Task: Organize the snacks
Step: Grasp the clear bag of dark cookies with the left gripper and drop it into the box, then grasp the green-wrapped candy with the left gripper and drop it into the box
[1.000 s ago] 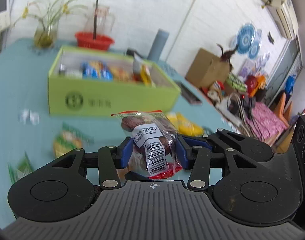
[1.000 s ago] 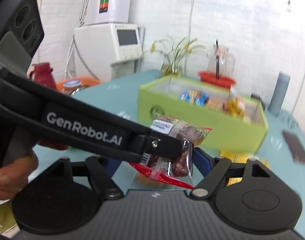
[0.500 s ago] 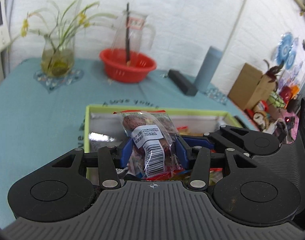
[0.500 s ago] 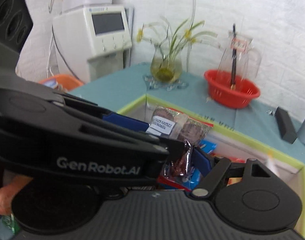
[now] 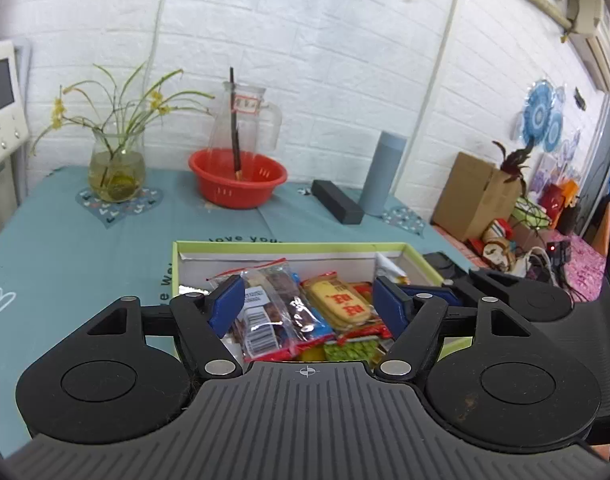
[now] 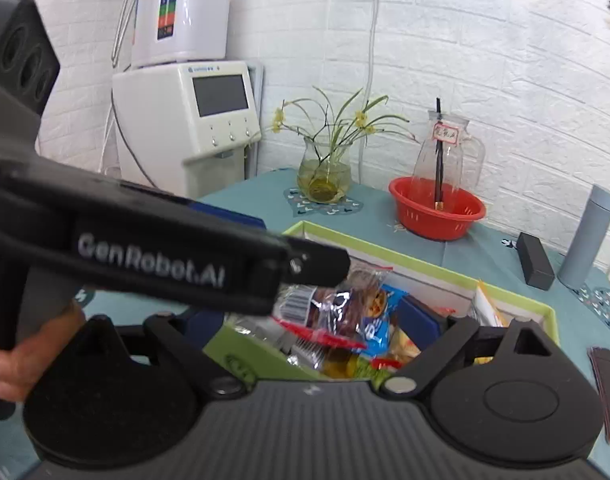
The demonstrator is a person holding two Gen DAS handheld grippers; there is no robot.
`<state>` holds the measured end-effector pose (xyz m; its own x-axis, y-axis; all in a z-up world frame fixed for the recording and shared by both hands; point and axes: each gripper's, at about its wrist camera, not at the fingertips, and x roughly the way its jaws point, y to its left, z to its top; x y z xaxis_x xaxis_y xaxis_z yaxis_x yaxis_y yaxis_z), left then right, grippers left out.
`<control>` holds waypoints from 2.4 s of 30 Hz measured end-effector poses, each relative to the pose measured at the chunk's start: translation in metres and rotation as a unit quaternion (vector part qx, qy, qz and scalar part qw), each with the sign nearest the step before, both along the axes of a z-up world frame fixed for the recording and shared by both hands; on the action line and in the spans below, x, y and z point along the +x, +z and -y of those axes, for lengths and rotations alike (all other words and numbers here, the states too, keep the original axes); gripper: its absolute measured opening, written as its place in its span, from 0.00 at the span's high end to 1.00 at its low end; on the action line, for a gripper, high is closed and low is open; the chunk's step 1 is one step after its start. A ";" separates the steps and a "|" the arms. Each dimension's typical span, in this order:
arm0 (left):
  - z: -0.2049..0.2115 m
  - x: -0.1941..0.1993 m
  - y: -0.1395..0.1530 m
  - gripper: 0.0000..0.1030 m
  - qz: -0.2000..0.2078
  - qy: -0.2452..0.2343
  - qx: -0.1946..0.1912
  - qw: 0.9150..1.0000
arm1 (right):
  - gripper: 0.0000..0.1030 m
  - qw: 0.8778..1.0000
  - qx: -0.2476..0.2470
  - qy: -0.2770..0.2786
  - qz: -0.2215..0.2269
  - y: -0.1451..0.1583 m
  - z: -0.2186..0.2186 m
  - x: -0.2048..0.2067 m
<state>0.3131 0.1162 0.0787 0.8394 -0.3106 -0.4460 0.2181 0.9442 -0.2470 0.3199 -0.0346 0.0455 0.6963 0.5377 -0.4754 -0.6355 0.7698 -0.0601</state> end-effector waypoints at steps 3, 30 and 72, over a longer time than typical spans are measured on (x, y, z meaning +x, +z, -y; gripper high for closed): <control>0.000 -0.024 0.004 0.44 0.008 -0.001 0.005 1.000 | 0.10 1.000 0.016 -0.003 -0.012 -0.002 0.008 -0.028; -0.073 -0.131 -0.111 0.66 -0.121 0.023 -0.011 0.992 | 0.10 0.980 -0.004 0.124 -0.152 -0.087 -0.077 -0.143; 0.014 -0.201 -0.108 0.60 -0.140 -0.017 -0.121 0.983 | 0.10 0.995 -0.020 0.051 -0.082 -0.094 0.032 -0.211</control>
<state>0.1120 0.1024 -0.0293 0.6816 -0.4621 -0.5674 0.1409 0.8438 -0.5178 0.1087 -0.0669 -0.0485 0.5504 0.5797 -0.6008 -0.7136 0.7002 0.0219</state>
